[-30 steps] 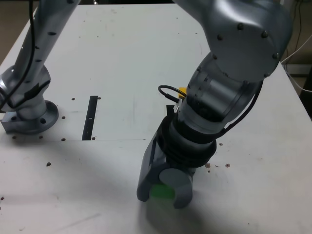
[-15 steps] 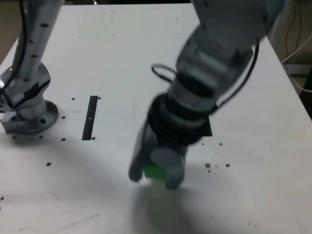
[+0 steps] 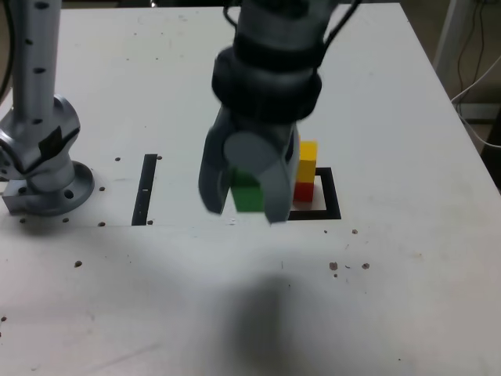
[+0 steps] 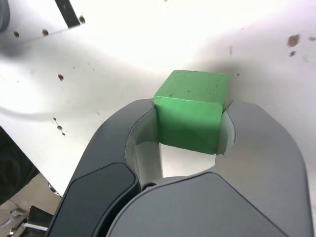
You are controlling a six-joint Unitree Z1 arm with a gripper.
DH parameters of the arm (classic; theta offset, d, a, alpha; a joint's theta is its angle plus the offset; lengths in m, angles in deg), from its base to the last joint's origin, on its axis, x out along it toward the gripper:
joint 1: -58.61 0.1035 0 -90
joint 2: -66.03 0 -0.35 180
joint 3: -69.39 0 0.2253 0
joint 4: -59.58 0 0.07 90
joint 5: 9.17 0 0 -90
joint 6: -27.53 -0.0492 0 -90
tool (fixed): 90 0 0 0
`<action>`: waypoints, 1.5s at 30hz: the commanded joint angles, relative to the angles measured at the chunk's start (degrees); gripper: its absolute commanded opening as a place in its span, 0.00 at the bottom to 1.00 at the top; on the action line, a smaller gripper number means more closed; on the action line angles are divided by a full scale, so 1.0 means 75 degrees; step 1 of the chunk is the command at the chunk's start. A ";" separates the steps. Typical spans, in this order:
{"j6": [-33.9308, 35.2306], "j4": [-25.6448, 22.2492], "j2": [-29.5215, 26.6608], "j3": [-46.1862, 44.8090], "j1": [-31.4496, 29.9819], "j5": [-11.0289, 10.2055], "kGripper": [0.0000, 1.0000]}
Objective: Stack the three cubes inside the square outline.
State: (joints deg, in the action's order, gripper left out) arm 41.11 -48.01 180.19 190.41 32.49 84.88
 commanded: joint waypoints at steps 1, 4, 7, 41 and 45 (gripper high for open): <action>-0.0322 -0.0120 -0.0146 0.0080 0.0283 -0.0047 0.29; -0.0717 -0.0123 -0.0189 0.0112 0.0677 -0.0103 0.29; -0.1064 -0.0123 -0.0189 0.0103 0.1114 -0.0154 0.29; -0.2826 -0.0071 0.0862 0.0615 0.2852 -0.0250 0.64; -0.2853 -0.0066 0.0882 0.0617 0.2860 -0.0264 0.98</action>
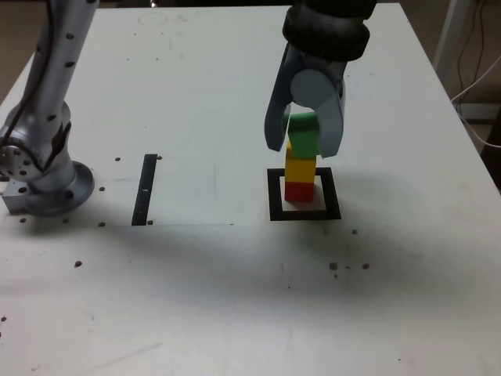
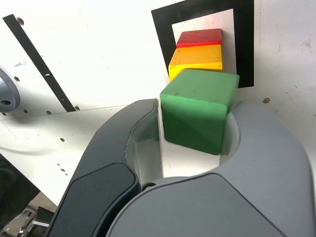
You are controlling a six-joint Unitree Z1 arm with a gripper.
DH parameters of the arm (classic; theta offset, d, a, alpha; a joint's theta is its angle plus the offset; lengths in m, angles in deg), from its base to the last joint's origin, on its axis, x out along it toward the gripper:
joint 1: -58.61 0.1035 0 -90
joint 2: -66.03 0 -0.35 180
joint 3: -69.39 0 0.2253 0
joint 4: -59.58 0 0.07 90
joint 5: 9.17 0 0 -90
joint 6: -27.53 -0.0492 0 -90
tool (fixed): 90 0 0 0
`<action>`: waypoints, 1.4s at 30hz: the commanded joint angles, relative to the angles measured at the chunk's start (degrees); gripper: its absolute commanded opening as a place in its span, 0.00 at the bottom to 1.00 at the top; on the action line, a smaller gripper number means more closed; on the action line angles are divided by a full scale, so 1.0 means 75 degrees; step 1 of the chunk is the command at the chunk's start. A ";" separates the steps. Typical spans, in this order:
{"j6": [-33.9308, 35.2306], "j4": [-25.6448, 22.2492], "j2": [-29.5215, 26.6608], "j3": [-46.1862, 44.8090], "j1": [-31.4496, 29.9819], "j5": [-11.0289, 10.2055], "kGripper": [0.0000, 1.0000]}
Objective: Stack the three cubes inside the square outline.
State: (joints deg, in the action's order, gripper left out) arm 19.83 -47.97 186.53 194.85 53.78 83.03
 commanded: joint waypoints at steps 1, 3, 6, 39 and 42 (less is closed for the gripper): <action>-0.0015 -0.0074 0.0037 0.0019 0.0025 -0.0020 0.99; -0.0017 -0.0076 0.0040 0.0006 0.0028 -0.0023 1.00; -0.0018 -0.0082 0.0039 -0.0018 0.0034 -0.0027 1.00; 0.0910 0.0284 -0.3178 -0.3160 0.0250 -0.1064 1.00; 0.1153 0.0664 -0.3605 -0.3951 0.0269 -0.1091 1.00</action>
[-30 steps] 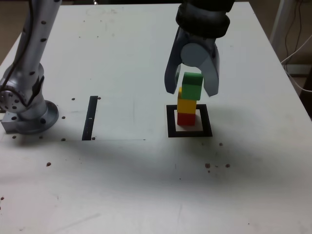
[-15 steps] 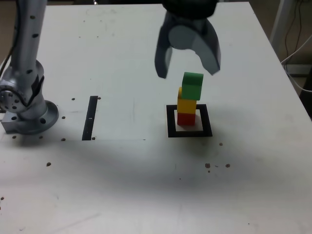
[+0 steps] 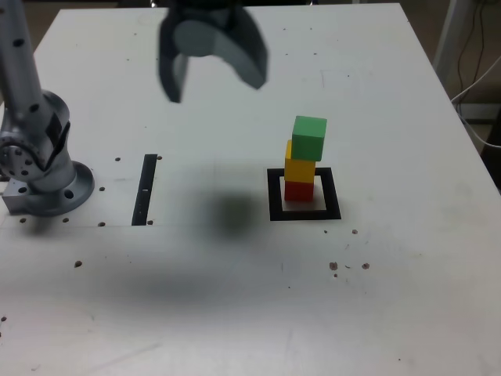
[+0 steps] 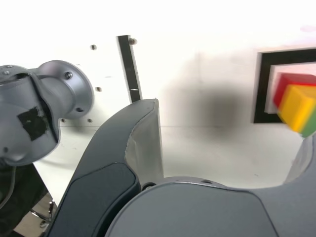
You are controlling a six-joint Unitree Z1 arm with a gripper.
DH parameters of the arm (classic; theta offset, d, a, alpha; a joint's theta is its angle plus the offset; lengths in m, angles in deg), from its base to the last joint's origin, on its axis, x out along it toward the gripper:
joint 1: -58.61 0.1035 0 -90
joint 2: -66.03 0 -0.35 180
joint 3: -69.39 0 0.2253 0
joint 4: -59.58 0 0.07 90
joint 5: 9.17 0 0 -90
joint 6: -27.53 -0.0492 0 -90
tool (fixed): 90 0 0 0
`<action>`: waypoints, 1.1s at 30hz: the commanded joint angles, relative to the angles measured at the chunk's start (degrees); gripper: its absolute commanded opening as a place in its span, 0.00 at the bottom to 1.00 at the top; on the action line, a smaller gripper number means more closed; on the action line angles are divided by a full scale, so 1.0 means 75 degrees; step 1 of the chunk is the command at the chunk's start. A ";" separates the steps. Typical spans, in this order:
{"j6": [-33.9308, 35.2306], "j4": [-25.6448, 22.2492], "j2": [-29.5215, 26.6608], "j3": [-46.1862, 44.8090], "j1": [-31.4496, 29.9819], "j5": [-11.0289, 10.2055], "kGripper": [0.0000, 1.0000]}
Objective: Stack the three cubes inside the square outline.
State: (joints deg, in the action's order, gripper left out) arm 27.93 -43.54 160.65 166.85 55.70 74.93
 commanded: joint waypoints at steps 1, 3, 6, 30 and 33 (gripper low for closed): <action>0.0150 0.0215 -0.0286 -0.0485 0.0013 0.0000 1.00; 0.0274 0.0487 -0.0511 -0.1005 0.0013 0.0048 1.00; 0.0399 0.0862 -0.0761 -0.1742 0.0013 0.0149 1.00; 0.0531 0.3303 -0.0519 -0.4922 0.0013 0.0833 1.00; 0.0520 0.3265 -0.0443 -0.4859 0.0012 0.0825 1.00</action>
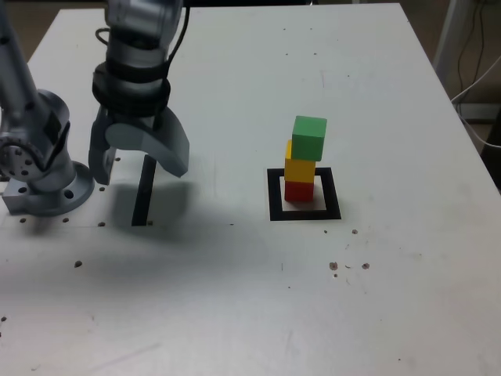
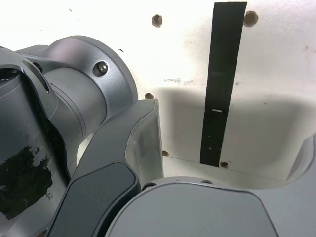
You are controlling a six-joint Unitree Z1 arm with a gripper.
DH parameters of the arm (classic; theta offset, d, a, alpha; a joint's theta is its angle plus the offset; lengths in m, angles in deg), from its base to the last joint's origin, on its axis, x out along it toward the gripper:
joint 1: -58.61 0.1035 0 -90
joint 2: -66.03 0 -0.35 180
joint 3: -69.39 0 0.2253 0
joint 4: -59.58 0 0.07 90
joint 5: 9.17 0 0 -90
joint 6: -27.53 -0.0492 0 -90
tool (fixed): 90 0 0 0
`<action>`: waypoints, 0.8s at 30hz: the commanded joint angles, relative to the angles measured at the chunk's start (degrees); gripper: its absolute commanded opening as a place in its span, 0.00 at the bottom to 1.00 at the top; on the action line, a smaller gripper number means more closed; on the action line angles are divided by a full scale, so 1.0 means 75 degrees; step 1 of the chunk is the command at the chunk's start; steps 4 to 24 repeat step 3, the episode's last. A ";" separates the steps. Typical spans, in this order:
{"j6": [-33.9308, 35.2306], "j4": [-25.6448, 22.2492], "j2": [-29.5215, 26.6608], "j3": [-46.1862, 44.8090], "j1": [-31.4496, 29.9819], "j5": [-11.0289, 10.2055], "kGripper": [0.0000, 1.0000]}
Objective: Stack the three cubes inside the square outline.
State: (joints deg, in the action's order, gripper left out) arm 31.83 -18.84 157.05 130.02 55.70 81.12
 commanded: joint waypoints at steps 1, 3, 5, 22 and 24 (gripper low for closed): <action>-0.0006 -0.0051 0.0054 0.0086 0.0006 -0.0002 1.00; -0.0015 -0.0096 0.0078 0.0150 -0.0011 -0.0009 1.00; -0.0015 -0.0096 0.0078 0.0150 -0.0011 -0.0009 1.00; -0.0015 -0.0096 0.0078 0.0150 -0.0011 -0.0009 1.00; -0.0015 -0.0096 0.0078 0.0150 -0.0011 -0.0009 1.00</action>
